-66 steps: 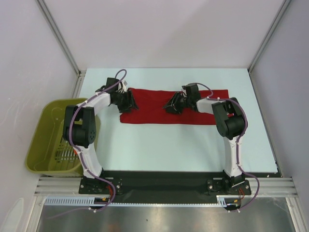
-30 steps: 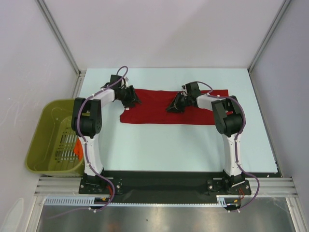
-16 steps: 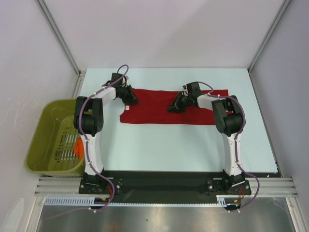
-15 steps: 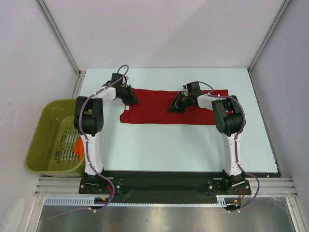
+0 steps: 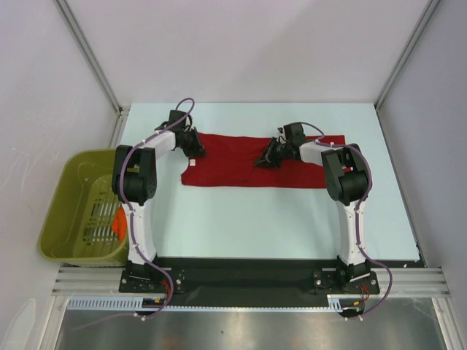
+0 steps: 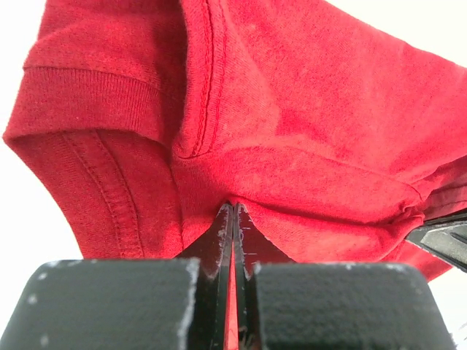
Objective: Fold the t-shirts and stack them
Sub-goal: Fold the tshirt
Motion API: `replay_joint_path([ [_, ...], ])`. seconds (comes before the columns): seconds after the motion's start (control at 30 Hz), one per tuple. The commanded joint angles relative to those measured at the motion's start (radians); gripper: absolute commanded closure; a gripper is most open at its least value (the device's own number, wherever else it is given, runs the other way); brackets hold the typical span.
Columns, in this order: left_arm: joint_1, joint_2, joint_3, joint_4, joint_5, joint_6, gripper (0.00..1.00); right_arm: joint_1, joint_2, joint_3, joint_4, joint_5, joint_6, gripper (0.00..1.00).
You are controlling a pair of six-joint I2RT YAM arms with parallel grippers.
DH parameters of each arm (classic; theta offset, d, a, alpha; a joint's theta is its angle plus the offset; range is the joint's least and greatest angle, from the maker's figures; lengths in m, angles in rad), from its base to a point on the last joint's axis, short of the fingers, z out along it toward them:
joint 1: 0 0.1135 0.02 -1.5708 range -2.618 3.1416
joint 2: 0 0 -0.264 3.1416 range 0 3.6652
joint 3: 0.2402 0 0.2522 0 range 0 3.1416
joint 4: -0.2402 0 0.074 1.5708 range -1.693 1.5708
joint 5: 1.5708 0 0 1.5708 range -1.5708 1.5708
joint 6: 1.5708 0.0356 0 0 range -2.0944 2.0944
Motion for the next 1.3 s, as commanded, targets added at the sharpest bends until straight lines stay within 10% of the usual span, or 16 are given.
replay_joint_path([
  [0.0,-0.002,-0.044,0.038,0.028,-0.036,-0.018,1.00,-0.007,-0.014,-0.005,0.052,-0.022,0.009,0.99],
  [0.1,-0.002,-0.048,0.025,0.033,-0.021,-0.022,1.00,-0.010,-0.018,-0.007,0.066,-0.020,0.026,0.78],
  [0.23,-0.002,-0.059,0.007,0.050,-0.010,-0.024,1.00,-0.007,0.005,0.004,0.077,-0.025,0.061,0.72],
  [0.7,-0.002,-0.058,-0.001,0.058,0.015,-0.025,1.00,-0.004,0.020,-0.024,0.203,-0.048,0.167,0.74],
  [0.83,-0.002,-0.056,0.001,0.055,0.001,-0.027,1.00,-0.007,0.012,-0.053,0.213,-0.043,0.181,1.00],
  [1.27,0.010,-0.070,0.005,0.047,-0.091,-0.045,1.00,-0.044,-0.021,-0.119,0.204,-0.017,0.126,1.00],
])
